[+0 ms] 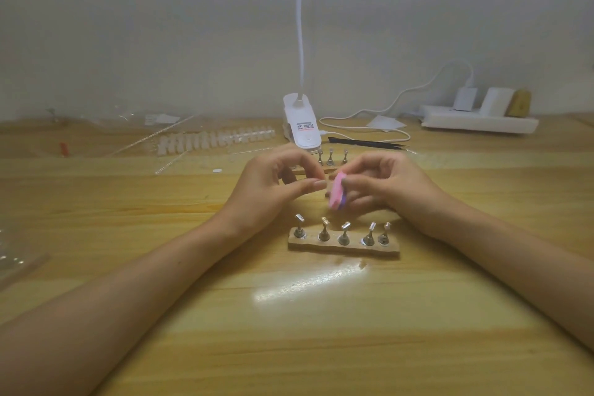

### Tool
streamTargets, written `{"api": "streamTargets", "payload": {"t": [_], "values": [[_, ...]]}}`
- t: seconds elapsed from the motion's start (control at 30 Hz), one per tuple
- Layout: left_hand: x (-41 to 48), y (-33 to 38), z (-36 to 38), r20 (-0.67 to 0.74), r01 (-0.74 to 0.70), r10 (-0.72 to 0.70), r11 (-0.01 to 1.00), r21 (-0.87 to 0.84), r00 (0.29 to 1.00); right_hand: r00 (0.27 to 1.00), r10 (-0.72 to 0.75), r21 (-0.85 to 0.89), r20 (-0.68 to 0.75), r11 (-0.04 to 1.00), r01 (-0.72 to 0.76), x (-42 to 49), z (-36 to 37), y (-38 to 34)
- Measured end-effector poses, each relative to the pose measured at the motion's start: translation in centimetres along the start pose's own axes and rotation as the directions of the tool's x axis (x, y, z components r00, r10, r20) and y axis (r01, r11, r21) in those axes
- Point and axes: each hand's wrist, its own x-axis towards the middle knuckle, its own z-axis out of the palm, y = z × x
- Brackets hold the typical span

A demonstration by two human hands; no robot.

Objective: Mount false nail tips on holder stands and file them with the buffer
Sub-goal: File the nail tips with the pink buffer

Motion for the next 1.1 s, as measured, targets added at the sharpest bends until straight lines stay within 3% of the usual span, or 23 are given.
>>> {"api": "streamTargets", "payload": {"t": [0.07, 0.17, 0.33, 0.47, 0.53, 0.6, 0.67, 0.73, 0.83, 0.9, 0.97, 1.1], "values": [[0.01, -0.03, -0.04, 0.006, -0.001, 0.001, 1.0, -0.002, 1.0, 0.999, -0.019, -0.041, 0.043, 0.999, 0.02, -0.05, 0.15, 0.27], [-0.1, 0.21, 0.05, 0.049, -0.006, 0.008, 0.999, -0.036, 0.999, 0.997, -0.035, 0.027, -0.064, 0.999, 0.037, 0.22, -0.31, 0.38], [-0.21, 0.28, 0.14, 0.041, -0.017, 0.018, 0.999, -0.032, 0.999, 1.0, -0.022, 0.07, 0.004, 0.997, 0.022, 0.29, -0.53, 0.35], [-0.11, -0.02, -0.02, -0.063, 0.038, -0.041, 0.998, -0.047, 0.997, 0.997, -0.031, 0.045, 0.073, 0.999, 0.027, 0.22, -0.53, 0.44], [-0.1, 0.1, 0.11, 0.025, 0.004, -0.004, 1.0, 0.001, 1.0, 0.996, -0.039, 0.028, 0.075, 0.999, 0.037, 0.17, -0.37, 0.36], [-0.21, 0.26, 0.24, 0.09, -0.013, 0.014, 1.0, -0.017, 0.996, 0.998, -0.044, 0.076, -0.036, 0.996, 0.046, 0.33, -0.42, 0.39], [-0.17, 0.09, 0.1, 0.011, 0.002, -0.002, 0.998, -0.056, 1.0, 0.997, -0.035, 0.107, -0.067, 0.993, 0.042, 0.38, -0.5, 0.45], [-0.09, 0.12, -0.04, -0.049, 0.026, -0.029, 0.999, -0.047, 0.998, 0.999, -0.027, 0.062, 0.028, 0.998, 0.026, 0.18, -0.24, 0.44], [-0.11, 0.31, 0.18, 0.081, 0.032, -0.031, 0.999, -0.01, 0.996, 0.999, -0.037, 0.058, -0.023, 0.998, 0.038, 0.17, -0.12, 0.32], [-0.09, 0.25, 0.17, 0.038, 0.044, -0.043, 0.998, -0.045, 0.998, 0.998, -0.032, 0.081, -0.056, 0.996, 0.036, 0.26, -0.31, 0.32], [-0.09, 0.23, 0.04, -0.028, 0.053, -0.054, 0.997, -0.056, 0.998, 1.0, -0.018, 0.037, 0.012, 0.999, 0.017, 0.2, -0.21, 0.29], [-0.32, 0.65, 0.35, 0.135, -0.03, 0.034, 0.999, -0.032, 0.99, 1.0, -0.02, 0.072, -0.02, 0.997, 0.022, 0.29, -0.24, 0.32]]}}
